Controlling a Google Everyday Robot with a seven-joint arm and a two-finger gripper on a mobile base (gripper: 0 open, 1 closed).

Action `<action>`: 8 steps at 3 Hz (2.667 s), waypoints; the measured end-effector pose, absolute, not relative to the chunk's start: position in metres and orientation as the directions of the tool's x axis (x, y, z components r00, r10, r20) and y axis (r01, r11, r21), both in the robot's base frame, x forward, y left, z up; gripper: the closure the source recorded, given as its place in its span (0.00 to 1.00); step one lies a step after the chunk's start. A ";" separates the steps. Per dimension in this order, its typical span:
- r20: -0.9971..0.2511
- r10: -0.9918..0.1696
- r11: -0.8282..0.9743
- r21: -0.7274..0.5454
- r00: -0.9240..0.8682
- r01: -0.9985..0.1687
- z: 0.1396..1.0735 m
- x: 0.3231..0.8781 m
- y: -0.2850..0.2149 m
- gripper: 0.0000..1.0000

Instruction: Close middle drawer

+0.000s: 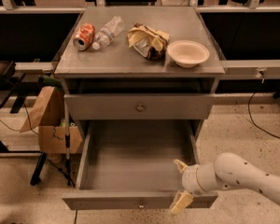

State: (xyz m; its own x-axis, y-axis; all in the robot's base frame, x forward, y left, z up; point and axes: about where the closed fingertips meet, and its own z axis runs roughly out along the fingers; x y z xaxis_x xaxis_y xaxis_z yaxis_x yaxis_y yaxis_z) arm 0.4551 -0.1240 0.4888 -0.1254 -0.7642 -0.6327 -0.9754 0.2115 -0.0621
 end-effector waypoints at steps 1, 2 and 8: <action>-0.655 -0.731 0.284 -0.043 -0.188 -0.958 0.490 0.405 -0.135 0.25; -0.661 -0.702 0.370 -0.022 -0.264 -0.929 0.486 0.360 -0.159 0.50; -0.619 -0.482 0.623 0.256 -0.621 -0.739 0.351 0.415 -0.237 1.00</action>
Offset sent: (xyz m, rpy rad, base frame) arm -0.1458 -0.0654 -0.0061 0.0593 0.0417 -0.2717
